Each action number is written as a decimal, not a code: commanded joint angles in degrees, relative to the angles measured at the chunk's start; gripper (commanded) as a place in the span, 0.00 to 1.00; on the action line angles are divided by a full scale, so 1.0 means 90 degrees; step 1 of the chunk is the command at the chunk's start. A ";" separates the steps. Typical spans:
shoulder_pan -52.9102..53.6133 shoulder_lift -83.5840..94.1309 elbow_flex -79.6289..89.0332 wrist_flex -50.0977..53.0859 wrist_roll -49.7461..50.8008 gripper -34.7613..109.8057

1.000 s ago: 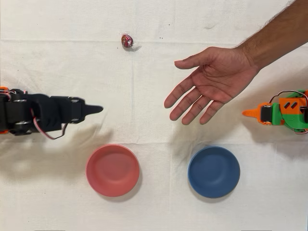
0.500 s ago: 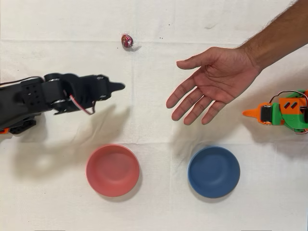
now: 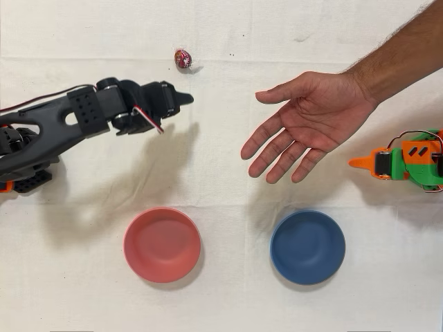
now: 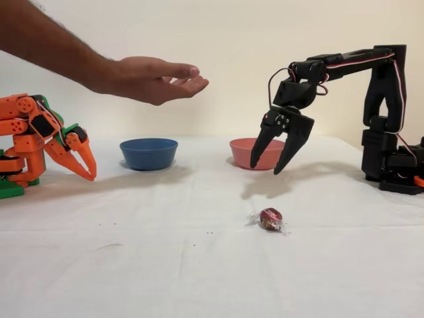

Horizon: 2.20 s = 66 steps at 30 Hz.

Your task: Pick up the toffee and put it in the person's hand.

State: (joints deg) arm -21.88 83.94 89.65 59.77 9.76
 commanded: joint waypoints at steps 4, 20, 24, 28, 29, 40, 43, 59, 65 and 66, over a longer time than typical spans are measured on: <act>-0.0479 -0.0342 -0.0947 0.0107 0.0166 0.41; -0.1143 -0.1846 -0.2373 0.0332 0.0400 0.41; -0.1260 -0.2197 -0.2773 0.0410 0.0469 0.41; -0.1328 -0.2393 -0.2959 0.0391 0.0625 0.41; -0.1328 -0.2432 -0.2988 0.0371 0.0664 0.41; -0.1416 -0.2783 -0.3408 0.0469 0.0850 0.41; -0.1494 -0.2803 -0.3340 0.0479 0.0859 0.41; -0.1533 -0.3027 -0.3174 0.0371 0.1357 0.41; -0.1543 -0.3203 -0.3242 0.0361 0.1475 0.41; -0.1543 -0.3232 -0.3252 0.0352 0.1514 0.40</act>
State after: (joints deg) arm -34.45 53.00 61.96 63.54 22.24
